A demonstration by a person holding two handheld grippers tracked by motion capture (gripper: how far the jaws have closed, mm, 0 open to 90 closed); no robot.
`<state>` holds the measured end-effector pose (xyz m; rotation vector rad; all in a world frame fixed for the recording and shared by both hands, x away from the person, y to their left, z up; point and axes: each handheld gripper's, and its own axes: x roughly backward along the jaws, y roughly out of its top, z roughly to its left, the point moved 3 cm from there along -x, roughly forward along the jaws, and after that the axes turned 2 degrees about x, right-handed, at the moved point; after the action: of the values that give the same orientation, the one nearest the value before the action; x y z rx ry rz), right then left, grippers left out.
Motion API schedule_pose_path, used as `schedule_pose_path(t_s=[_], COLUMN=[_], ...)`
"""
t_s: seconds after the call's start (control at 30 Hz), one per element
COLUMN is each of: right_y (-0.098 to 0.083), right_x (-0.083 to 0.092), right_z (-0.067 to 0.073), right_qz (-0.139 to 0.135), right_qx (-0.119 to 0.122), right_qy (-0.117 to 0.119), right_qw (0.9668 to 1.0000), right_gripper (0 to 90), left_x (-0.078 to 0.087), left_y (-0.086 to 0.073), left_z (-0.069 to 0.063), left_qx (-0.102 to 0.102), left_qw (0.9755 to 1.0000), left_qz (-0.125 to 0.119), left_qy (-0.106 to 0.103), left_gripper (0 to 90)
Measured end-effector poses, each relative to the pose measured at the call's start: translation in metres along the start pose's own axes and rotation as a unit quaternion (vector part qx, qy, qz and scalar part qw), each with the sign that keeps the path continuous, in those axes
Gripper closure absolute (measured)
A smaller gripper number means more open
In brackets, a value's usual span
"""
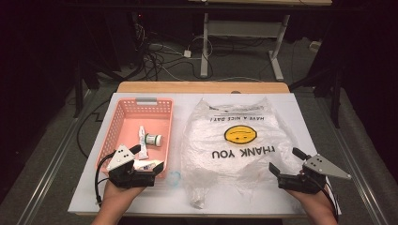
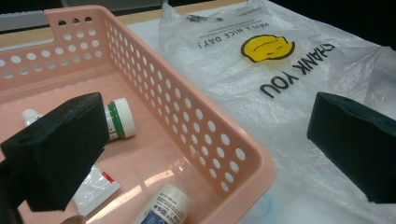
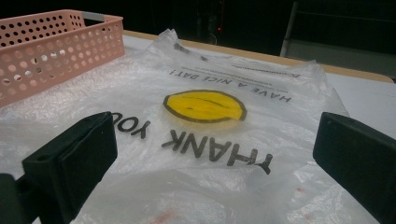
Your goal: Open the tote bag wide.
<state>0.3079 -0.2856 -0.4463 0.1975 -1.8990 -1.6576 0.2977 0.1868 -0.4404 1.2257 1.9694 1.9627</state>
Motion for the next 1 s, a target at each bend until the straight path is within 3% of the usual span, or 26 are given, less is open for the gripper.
schedule_pose_path(t_s=[0.47,0.77,1.0], right_y=[-0.001,-0.006,-0.017], right_x=[0.004,0.014,0.021], right_z=[-0.009,-0.037,-0.061], right_qz=[0.006,0.014,0.035], right_qx=[0.002,-0.014,-0.035], right_qy=[-0.005,-0.041,-0.066], right_qw=[1.0,0.9989,0.9966], right_gripper=[0.4,4.1,14.7], left_x=[-0.004,-0.003,-0.004], left_y=[-0.001,-0.002,-0.001], left_z=[-0.003,-0.003,-0.002], left_qx=[-0.005,-0.004,-0.002], left_qw=[1.0,1.0,1.0], left_qz=[0.004,0.004,0.004], left_qy=[-0.002,-0.002,-0.002], left_gripper=[0.0,0.0,0.0])
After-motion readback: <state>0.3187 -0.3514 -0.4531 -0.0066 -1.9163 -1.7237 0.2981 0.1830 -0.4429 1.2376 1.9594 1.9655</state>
